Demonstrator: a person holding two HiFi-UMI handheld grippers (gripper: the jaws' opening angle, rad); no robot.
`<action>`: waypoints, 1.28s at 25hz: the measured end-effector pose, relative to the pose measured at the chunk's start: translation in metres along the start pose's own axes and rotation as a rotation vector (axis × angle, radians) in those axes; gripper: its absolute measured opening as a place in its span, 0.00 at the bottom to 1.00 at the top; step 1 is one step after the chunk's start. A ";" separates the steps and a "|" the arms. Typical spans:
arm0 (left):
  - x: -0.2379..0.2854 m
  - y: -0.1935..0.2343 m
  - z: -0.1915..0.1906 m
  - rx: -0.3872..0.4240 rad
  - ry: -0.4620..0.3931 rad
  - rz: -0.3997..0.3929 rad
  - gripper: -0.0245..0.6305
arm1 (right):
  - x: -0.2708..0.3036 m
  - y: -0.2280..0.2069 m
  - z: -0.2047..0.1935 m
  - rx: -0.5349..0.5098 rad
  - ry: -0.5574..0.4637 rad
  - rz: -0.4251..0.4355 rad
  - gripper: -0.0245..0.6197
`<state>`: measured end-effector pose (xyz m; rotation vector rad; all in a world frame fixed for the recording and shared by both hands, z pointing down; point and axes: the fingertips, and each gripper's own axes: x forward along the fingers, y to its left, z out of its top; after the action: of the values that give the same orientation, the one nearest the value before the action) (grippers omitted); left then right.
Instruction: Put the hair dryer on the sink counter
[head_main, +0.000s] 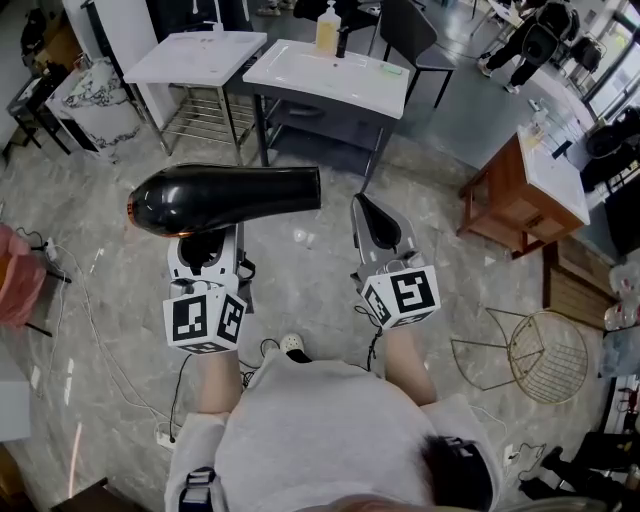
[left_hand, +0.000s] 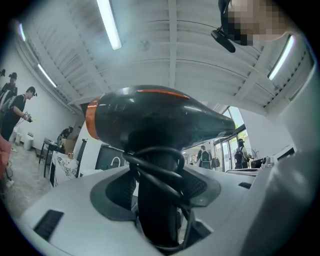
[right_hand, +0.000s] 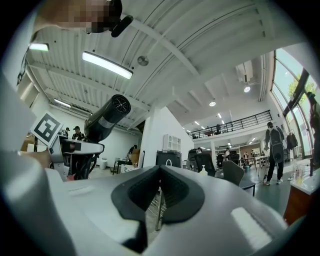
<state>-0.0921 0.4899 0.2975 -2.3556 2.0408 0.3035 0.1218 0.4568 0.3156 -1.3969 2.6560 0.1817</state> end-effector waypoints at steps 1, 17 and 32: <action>0.004 0.004 0.000 0.001 -0.002 -0.005 0.44 | 0.006 0.001 -0.001 0.001 -0.003 -0.003 0.05; 0.080 0.040 -0.019 -0.036 0.018 -0.061 0.44 | 0.076 -0.019 -0.034 0.010 0.034 -0.036 0.05; 0.253 0.062 -0.023 -0.033 -0.005 -0.027 0.44 | 0.239 -0.120 -0.040 0.005 -0.005 0.040 0.05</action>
<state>-0.1169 0.2300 0.2889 -2.3964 2.0156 0.3440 0.0846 0.1888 0.3083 -1.3414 2.6799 0.1824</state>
